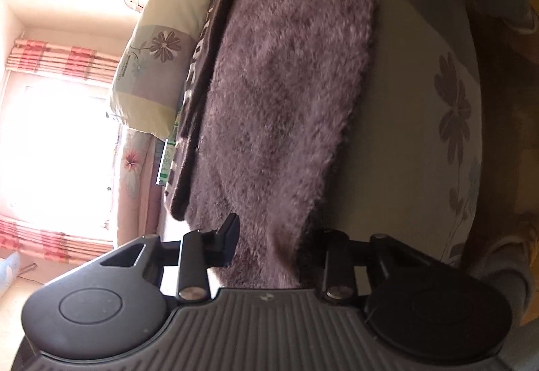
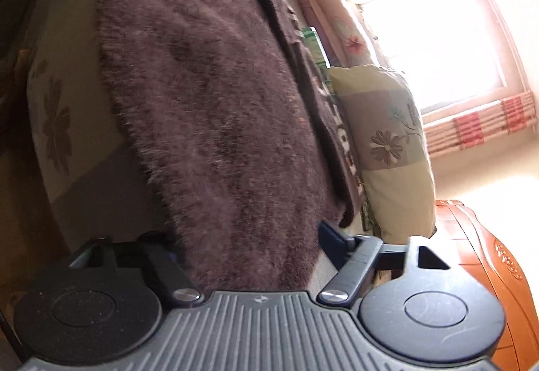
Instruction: Fold clothes
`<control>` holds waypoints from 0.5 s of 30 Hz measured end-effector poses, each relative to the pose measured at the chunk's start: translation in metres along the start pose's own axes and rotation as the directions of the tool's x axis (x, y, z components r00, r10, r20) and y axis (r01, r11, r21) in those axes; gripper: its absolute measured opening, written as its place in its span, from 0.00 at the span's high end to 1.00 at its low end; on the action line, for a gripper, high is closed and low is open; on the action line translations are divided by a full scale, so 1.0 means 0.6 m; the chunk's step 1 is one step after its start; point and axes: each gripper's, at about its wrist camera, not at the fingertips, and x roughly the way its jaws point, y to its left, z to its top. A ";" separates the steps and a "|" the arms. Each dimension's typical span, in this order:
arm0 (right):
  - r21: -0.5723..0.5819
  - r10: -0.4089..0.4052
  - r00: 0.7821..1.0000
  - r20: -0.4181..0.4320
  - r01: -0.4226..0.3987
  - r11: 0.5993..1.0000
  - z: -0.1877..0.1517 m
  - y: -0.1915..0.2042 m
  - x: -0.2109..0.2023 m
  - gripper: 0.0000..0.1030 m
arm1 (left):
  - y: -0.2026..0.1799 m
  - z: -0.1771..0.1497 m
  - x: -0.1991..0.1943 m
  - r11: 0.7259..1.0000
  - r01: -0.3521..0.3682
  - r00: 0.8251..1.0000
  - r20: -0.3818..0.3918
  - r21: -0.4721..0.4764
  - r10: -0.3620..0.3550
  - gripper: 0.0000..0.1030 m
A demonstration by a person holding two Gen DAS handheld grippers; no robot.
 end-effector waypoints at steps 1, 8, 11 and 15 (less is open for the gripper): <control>-0.010 0.019 1.000 -0.002 -0.019 1.000 0.001 0.007 -0.004 0.55 | -0.004 0.001 0.000 1.000 -0.004 1.000 0.000 0.003 0.004 0.77; -0.092 0.053 0.998 -0.021 -0.055 0.994 0.009 0.030 -0.005 0.92 | 0.002 0.006 -0.001 0.997 0.036 0.999 -0.009 -0.063 -0.036 0.94; -0.087 0.062 0.998 -0.018 -0.064 0.994 0.013 0.009 -0.006 0.92 | 0.022 0.006 -0.008 0.997 0.023 1.000 0.002 -0.071 -0.023 0.94; -0.078 0.031 1.000 0.002 -0.030 0.996 0.023 -0.024 -0.010 0.92 | 0.055 0.009 -0.019 0.994 0.015 1.000 0.023 -0.105 -0.013 0.94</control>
